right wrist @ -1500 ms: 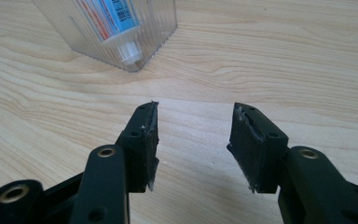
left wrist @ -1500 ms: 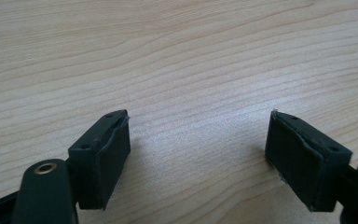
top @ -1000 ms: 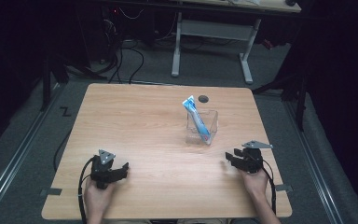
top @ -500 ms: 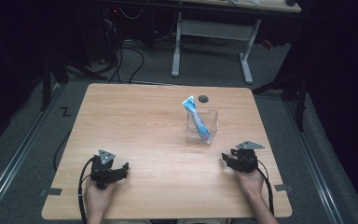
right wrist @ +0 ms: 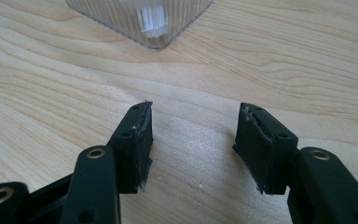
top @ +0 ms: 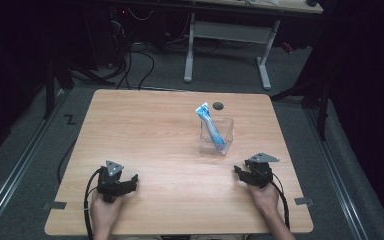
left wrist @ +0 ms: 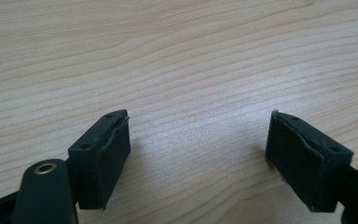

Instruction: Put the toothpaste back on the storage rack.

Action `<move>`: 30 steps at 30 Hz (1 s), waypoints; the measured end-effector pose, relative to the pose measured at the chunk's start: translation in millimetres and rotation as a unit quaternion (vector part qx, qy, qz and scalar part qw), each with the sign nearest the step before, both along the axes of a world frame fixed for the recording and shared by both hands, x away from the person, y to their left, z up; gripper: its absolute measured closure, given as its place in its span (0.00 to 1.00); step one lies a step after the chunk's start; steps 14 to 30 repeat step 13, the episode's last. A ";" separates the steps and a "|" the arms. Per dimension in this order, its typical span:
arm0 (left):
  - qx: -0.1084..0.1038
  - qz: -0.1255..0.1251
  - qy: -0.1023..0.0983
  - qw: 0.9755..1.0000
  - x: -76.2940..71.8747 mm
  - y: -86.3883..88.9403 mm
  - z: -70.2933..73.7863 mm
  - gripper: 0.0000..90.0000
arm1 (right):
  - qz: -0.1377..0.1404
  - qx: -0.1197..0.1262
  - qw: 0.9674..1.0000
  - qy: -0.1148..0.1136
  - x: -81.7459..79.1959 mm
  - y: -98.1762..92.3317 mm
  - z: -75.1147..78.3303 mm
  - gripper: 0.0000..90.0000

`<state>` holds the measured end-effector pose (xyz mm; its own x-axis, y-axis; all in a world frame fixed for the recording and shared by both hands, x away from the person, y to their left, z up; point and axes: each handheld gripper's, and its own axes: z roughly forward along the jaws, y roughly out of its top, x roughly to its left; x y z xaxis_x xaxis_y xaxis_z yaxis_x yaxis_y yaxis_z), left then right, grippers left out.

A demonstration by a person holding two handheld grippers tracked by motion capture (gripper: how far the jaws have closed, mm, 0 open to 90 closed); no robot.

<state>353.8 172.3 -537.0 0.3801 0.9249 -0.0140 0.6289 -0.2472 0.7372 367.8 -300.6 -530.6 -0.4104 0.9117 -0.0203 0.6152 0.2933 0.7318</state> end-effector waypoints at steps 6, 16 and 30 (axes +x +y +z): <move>0.000 0.000 0.000 1.000 0.0 0.0 0.0 0.25 | -0.002 0.000 1.000 0.000 -0.1 0.5 0.0 0.50; 0.000 0.000 0.000 1.000 0.0 0.0 0.0 0.25 | -0.001 0.000 1.000 0.001 0.0 0.6 -0.1 0.50; 0.000 0.000 0.000 1.000 0.0 0.0 0.0 0.25 | -0.001 0.000 1.000 0.001 0.0 0.6 -0.1 0.50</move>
